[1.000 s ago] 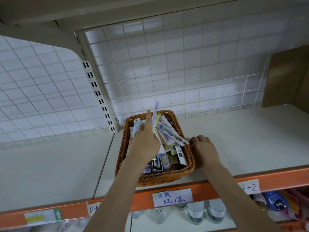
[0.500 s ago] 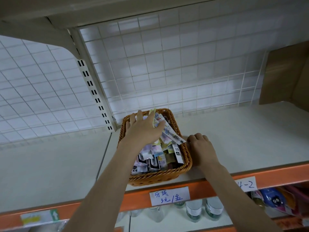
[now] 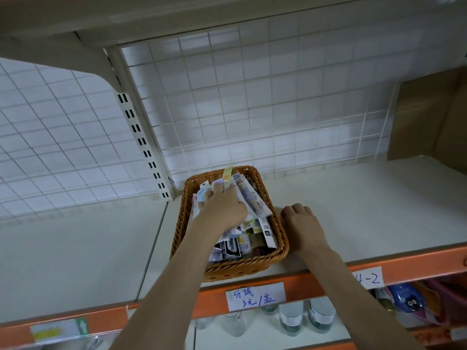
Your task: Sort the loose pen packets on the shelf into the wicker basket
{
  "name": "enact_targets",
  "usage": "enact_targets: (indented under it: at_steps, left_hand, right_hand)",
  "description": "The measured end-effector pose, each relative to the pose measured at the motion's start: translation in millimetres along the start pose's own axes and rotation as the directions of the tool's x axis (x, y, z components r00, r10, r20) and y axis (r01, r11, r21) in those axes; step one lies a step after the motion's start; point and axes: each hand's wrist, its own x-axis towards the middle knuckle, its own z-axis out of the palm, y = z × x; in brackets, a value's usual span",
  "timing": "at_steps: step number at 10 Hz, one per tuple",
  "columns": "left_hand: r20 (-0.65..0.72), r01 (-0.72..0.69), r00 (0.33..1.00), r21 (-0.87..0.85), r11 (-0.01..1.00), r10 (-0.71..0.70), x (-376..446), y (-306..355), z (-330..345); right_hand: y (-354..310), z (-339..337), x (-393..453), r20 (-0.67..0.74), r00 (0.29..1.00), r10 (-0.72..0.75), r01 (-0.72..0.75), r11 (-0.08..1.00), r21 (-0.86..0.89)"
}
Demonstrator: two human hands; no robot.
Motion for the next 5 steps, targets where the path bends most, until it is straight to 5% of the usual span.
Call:
enact_targets:
  at_steps: [4,5]
  left_hand:
    - [-0.161,-0.046,0.985,0.063,0.997,0.056,3.0,-26.3,3.2]
    - [-0.241,-0.141,0.965,-0.138,0.980,0.105,-4.0,-38.2,-1.6]
  right_hand:
    - [-2.9,-19.8,-14.7,-0.173,0.981,0.085,-0.052,0.981,0.188]
    - [-8.8,-16.7,-23.0,-0.221,0.966,0.133,-0.086,0.974,0.211]
